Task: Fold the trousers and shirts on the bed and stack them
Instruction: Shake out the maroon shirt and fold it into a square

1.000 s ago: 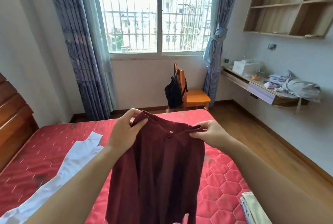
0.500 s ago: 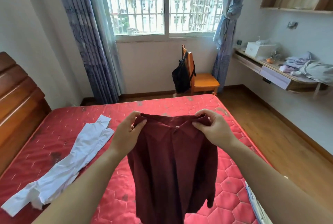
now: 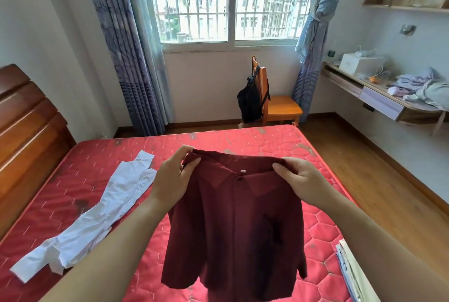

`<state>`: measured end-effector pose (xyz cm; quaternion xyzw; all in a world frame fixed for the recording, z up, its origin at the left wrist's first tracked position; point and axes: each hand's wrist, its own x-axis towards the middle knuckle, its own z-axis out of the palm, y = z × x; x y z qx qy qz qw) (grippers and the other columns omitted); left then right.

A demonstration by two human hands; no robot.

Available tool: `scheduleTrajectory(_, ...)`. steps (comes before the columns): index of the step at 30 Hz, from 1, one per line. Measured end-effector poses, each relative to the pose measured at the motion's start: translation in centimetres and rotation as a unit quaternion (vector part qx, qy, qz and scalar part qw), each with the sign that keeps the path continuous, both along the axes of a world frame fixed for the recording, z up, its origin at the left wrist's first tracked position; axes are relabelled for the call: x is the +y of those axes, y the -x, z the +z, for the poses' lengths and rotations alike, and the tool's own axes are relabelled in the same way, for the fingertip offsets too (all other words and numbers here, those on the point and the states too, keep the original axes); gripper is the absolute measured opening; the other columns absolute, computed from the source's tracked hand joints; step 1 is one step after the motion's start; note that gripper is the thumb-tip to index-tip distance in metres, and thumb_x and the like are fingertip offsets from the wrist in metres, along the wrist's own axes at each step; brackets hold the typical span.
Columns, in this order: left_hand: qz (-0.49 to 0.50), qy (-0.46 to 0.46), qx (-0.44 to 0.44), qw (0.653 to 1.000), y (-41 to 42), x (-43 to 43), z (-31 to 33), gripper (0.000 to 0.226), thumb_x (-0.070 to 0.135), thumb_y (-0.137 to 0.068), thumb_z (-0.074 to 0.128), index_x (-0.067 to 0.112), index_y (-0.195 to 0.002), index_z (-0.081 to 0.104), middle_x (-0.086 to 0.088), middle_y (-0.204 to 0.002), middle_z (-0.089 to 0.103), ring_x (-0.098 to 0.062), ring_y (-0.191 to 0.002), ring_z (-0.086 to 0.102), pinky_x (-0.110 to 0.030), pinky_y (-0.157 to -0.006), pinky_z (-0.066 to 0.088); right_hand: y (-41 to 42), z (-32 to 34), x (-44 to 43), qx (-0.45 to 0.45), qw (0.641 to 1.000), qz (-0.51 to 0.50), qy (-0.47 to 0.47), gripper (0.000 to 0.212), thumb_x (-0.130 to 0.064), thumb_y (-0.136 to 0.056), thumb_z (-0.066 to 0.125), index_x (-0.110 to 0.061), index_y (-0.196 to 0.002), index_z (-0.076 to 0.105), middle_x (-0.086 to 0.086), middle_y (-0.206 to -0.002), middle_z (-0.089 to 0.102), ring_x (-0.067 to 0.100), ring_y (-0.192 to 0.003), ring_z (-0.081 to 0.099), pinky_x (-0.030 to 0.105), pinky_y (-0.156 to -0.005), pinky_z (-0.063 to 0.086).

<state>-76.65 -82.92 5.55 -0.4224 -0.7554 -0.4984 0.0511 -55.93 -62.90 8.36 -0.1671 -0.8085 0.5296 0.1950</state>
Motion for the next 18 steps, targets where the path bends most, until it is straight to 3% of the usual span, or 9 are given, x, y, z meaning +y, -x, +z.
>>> scheduleTrajectory(3, 0.000, 0.023, -0.012, 1.000, 0.0, 0.2, -0.1, 0.009, 0.023, -0.088, 0.062, 0.026, -0.095, 0.057, 0.003, -0.078, 0.067, -0.019, -0.067, 0.062, -0.030, -0.065, 0.049, 0.2, -0.9, 0.2, 0.048, 0.991, -0.103, -0.072, 0.016, -0.028, -0.087, 0.063, -0.019, -0.075, 0.069, -0.006, -0.067, 0.069, 0.010, -0.061, 0.062, 0.027, -0.056, 0.049)
scheduleTrajectory(6, 0.013, 0.023, -0.034, 0.999, -0.1, 0.6, 0.0, 0.007, 0.027, -0.086, 0.064, 0.028, -0.091, 0.059, 0.008, -0.079, 0.067, -0.015, -0.069, 0.061, -0.027, -0.067, 0.049, 0.9, -1.1, 0.4, 0.070, 0.969, -0.184, -0.152, 0.028, -0.041, -0.083, 0.065, -0.025, -0.060, 0.061, -0.016, -0.054, 0.058, 0.003, -0.051, 0.051, 0.018, -0.049, 0.040)
scheduleTrajectory(9, 0.015, 0.018, -0.052, 0.998, 0.1, 0.8, 0.1, 0.005, 0.029, -0.085, 0.064, 0.027, -0.089, 0.062, 0.010, -0.080, 0.067, -0.015, -0.067, 0.061, -0.028, -0.065, 0.049, 1.7, -1.0, 0.6, 0.058, 0.969, -0.203, -0.130, 0.039, -0.051, -0.081, 0.062, -0.018, -0.059, 0.060, -0.011, -0.051, 0.055, 0.004, -0.049, 0.048, 0.020, -0.049, 0.040)
scheduleTrajectory(13, 0.030, 0.046, -0.030, 0.998, 0.6, 0.1, -0.4, 0.006, 0.030, -0.084, 0.065, 0.033, -0.085, 0.060, 0.013, -0.076, 0.063, -0.005, -0.059, 0.055, -0.019, -0.060, 0.044, 1.7, -1.1, 0.3, -0.018, 0.997, -0.071, 0.017, 0.049, -0.053, -0.075, 0.057, -0.004, -0.066, 0.058, -0.001, -0.057, 0.052, 0.011, -0.052, 0.047, 0.028, -0.051, 0.037)
scheduleTrajectory(18, 0.056, 0.032, 0.003, 0.998, 0.8, -0.2, -0.9, 0.012, 0.026, -0.085, 0.066, 0.033, -0.086, 0.056, 0.019, -0.062, 0.055, 0.007, -0.062, 0.054, -0.005, -0.056, 0.039, 0.4, -0.6, 0.7, -0.001, 0.993, 0.057, 0.107, 0.013, -0.028, -0.071, 0.072, -0.016, -0.077, 0.072, -0.001, -0.075, 0.071, 0.013, -0.069, 0.067, 0.021, -0.059, 0.052)
